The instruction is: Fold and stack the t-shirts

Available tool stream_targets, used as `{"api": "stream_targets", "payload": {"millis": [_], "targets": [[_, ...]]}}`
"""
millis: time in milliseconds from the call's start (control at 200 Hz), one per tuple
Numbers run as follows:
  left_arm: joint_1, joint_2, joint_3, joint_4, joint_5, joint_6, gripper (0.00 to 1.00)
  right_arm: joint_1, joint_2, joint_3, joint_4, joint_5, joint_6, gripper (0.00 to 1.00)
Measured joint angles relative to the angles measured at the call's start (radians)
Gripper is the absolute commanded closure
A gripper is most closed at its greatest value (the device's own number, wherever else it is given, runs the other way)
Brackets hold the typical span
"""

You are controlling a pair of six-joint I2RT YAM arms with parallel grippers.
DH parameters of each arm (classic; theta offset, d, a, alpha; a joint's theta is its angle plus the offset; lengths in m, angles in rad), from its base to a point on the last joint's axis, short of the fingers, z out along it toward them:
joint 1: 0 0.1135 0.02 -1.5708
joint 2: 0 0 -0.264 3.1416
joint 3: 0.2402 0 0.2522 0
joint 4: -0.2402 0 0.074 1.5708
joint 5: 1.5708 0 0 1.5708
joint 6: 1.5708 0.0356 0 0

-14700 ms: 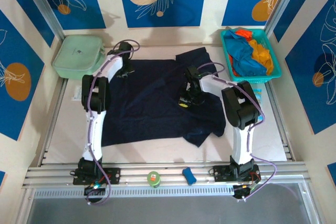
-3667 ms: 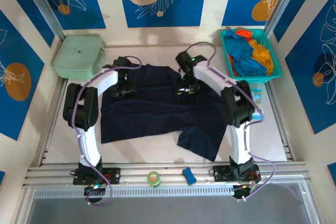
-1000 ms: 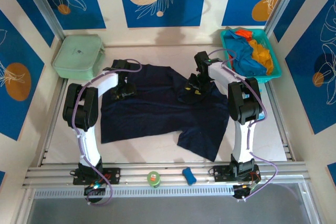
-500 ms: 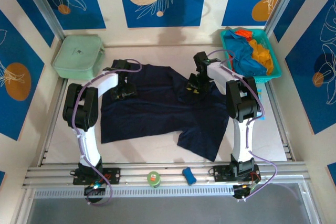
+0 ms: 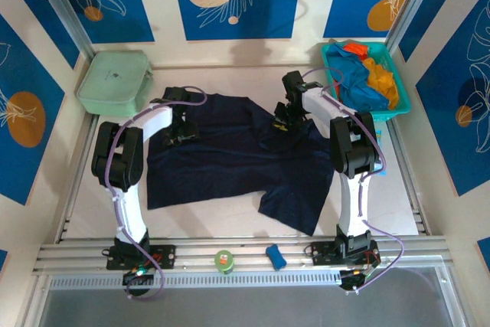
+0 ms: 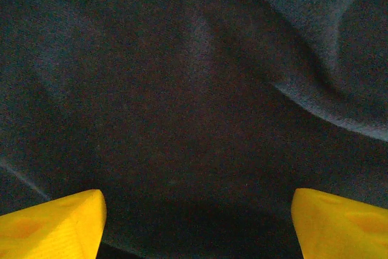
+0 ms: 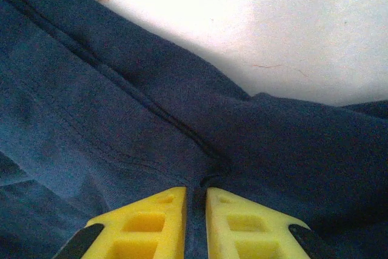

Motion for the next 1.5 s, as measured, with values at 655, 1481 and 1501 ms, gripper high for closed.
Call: {"api": "stream_targets", "payload": {"millis": [655,1481,1501], "targets": [[0.0,0.0,-0.013,0.005,0.0,0.0,0.2,-0.046,0.367,0.948,-0.165,0.266,-0.346,1.0],[0.0,-0.021,0.041,-0.002,0.0,0.019,0.01,-0.014,0.138,0.505,0.023,0.483,-0.463,0.55],[0.0,-0.025,0.047,-0.003,0.0,0.021,0.01,-0.015,0.125,0.484,0.016,0.473,-0.444,0.55]]}}
